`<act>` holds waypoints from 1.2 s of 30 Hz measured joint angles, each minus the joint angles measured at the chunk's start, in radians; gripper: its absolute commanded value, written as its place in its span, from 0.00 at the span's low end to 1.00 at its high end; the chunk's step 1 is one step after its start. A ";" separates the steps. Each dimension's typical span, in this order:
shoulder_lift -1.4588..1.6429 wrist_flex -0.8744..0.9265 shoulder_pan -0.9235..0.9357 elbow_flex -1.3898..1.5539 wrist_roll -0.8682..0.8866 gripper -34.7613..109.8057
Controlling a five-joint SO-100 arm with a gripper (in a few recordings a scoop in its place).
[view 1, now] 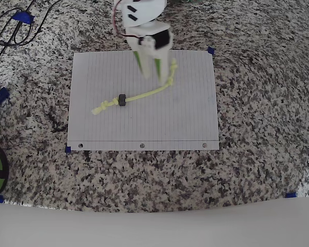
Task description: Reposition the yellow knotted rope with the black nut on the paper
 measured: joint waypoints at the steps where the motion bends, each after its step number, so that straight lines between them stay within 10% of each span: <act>1: -0.011 0.003 0.026 -0.002 -0.011 0.59; 36: -0.520 -0.054 0.322 -0.367 -0.028 0.55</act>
